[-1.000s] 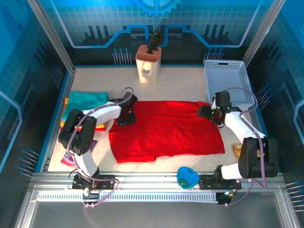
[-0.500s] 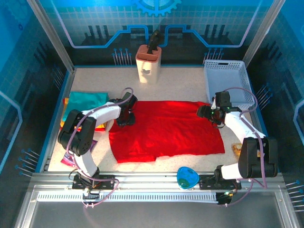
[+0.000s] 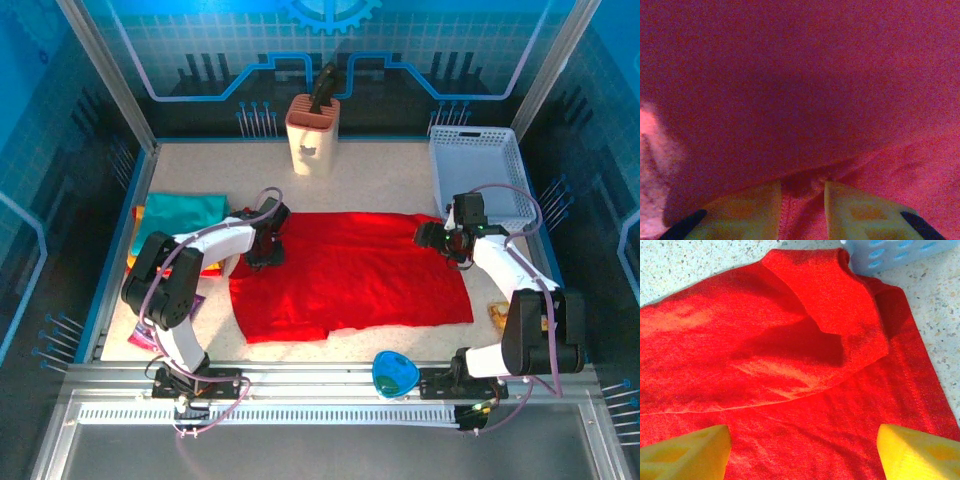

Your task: Fold and stack the t-shirts

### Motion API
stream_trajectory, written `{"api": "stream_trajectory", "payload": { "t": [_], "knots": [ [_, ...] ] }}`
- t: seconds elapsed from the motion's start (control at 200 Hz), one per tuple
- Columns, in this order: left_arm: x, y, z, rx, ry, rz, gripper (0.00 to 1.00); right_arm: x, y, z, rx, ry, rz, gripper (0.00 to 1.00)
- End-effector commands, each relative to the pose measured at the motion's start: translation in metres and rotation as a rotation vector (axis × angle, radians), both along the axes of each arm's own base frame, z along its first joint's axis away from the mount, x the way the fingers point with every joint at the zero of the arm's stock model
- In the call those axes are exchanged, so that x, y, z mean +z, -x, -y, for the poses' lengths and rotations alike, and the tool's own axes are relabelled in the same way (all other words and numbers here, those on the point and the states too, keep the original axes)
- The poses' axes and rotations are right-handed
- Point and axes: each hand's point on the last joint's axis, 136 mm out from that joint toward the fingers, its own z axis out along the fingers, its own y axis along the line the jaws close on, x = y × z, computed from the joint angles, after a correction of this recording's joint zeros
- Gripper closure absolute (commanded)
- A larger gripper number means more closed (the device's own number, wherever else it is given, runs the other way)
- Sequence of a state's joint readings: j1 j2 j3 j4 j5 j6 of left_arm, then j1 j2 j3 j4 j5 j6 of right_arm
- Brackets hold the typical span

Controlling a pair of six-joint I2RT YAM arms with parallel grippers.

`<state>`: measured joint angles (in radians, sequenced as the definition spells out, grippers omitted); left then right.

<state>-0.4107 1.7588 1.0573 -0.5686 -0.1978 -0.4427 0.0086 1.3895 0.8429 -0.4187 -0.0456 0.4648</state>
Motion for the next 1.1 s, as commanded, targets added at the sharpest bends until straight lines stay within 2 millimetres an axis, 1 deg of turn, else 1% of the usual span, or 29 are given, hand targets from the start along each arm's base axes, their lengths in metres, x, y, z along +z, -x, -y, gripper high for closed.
{"api": "stream_trajectory", "payload": {
  "t": [0.0,0.14,0.345,0.465,0.515,0.58,0.755,0.805,0.966,1.096],
  "knots": [
    [0.001,0.001,-0.008,0.007,-0.041,0.023,0.72,-0.002,0.005,-0.008,0.039,-0.007,-0.010,0.23],
    [0.001,-0.003,-0.007,0.000,-0.048,0.025,0.77,-0.003,0.006,-0.008,0.038,-0.007,-0.013,0.23],
    [-0.005,-0.003,-0.007,-0.009,-0.056,0.006,0.84,-0.002,0.005,-0.008,0.038,-0.004,-0.011,0.23],
    [-0.001,-0.002,-0.006,-0.012,-0.048,0.005,0.90,-0.002,0.004,-0.008,0.039,-0.005,-0.014,0.23],
    [0.002,0.000,-0.004,-0.015,-0.041,0.002,0.93,-0.001,0.004,-0.009,0.039,-0.007,-0.012,0.23],
    [0.009,0.003,0.001,-0.024,-0.011,-0.016,0.94,-0.002,0.003,-0.009,0.041,-0.008,-0.013,0.23],
    [0.041,0.016,0.018,-0.044,0.006,-0.044,0.99,-0.002,0.002,-0.009,0.039,-0.007,-0.015,0.23],
    [0.047,0.021,0.021,-0.032,0.012,-0.056,1.00,-0.003,0.002,-0.009,0.038,-0.010,-0.016,0.23],
    [0.059,0.037,0.034,-0.003,0.024,-0.097,1.00,-0.004,0.003,-0.010,0.040,-0.015,-0.018,0.24],
    [0.066,0.046,0.052,0.008,0.049,-0.114,1.00,-0.006,0.004,-0.009,0.042,-0.013,-0.020,0.24]
  ]
}}
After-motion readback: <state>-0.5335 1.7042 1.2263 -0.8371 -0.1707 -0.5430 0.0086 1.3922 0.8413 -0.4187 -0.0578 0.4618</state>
